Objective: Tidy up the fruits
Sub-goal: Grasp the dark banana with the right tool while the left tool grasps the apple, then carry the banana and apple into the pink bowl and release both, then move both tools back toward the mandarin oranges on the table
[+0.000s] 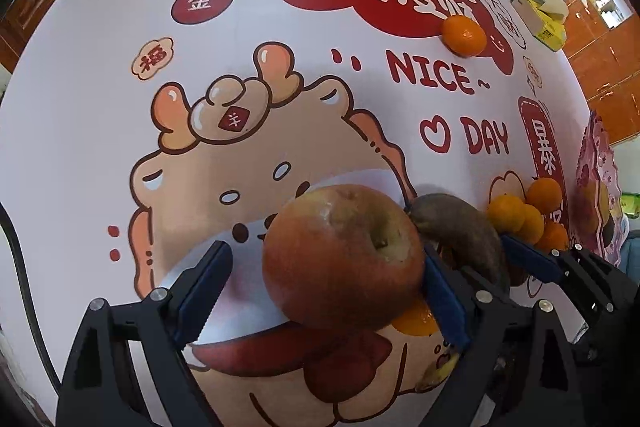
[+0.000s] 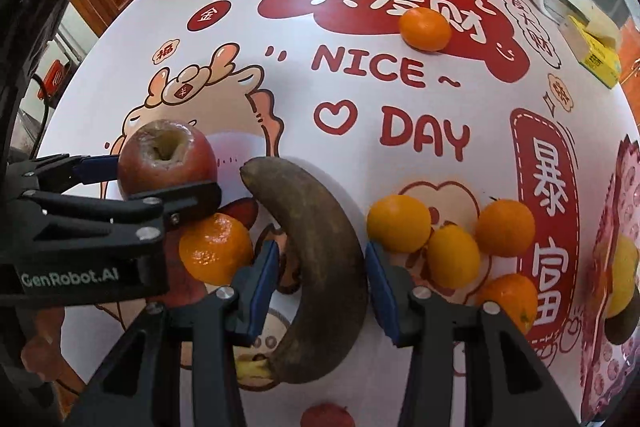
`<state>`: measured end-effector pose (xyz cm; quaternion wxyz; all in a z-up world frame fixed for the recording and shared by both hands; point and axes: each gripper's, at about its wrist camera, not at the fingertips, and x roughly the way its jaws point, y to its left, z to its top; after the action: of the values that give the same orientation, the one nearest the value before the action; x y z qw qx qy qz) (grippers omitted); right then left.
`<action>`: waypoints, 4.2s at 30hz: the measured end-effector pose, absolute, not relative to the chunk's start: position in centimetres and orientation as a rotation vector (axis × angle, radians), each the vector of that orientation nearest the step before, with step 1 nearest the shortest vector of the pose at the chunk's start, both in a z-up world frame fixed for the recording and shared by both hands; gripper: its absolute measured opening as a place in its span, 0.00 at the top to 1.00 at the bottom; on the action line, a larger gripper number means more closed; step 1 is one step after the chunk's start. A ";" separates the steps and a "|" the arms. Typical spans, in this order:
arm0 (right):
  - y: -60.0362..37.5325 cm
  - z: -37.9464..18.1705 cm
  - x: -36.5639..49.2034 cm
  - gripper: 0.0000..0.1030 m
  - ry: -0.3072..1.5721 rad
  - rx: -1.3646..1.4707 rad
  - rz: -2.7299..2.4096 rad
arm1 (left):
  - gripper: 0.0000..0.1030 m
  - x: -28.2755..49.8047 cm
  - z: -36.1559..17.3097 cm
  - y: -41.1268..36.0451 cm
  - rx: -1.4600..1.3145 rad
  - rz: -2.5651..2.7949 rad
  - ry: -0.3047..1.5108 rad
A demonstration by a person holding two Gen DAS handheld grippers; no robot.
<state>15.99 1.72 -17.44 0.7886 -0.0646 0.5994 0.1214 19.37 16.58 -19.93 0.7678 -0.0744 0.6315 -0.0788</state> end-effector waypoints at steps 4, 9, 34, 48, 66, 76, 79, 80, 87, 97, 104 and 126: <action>2.4 -17.7 16.2 0.55 1.285 -0.187 0.264 | 0.26 19.7 -19.9 15.8 -0.139 -0.178 1.356; 2.3 -17.6 16.0 0.64 1.258 -0.209 0.257 | 0.31 19.7 -19.5 15.3 -0.122 -0.173 1.347; -9.6 -6.8 10.9 0.69 0.987 0.075 0.213 | 0.31 15.1 -8.5 7.0 0.013 -0.263 1.131; -24.1 -3.1 5.1 0.69 0.927 0.147 -0.021 | 0.31 13.8 -4.5 -10.1 0.110 -0.533 1.060; -35.7 -10.2 7.3 0.69 1.139 0.341 -0.168 | 0.31 14.9 -8.3 -24.0 0.225 -0.652 1.120; -36.2 -9.8 7.9 0.61 1.102 0.293 -0.155 | 0.31 17.9 -10.8 -26.8 0.250 -0.605 1.149; -36.3 -10.2 8.0 0.61 1.114 0.288 -0.148 | 0.31 18.7 -11.8 -27.1 0.253 -0.591 1.182; -36.3 -10.4 8.2 0.61 1.121 0.286 -0.148 | 0.31 18.9 -12.2 -27.3 0.254 -0.584 1.196; -37.0 -11.5 8.6 0.61 1.155 0.288 -0.178 | 0.21 18.5 -12.2 -27.3 0.284 -0.580 1.172; -37.1 -12.0 9.2 0.59 1.163 0.303 -0.198 | 0.16 17.5 -10.3 -25.2 0.277 -0.547 1.137; -36.7 -11.8 9.0 0.51 1.158 0.319 -0.192 | 0.12 16.1 -8.9 -22.1 0.243 -0.523 1.130; -29.4 -6.4 7.4 0.50 1.043 0.219 -0.044 | 0.10 9.7 -4.9 -7.5 0.154 -0.267 1.075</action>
<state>7.36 -29.43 -6.44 0.8611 0.1042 0.4973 -0.0210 9.66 -7.46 -4.94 0.8478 0.0731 0.5098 -0.1264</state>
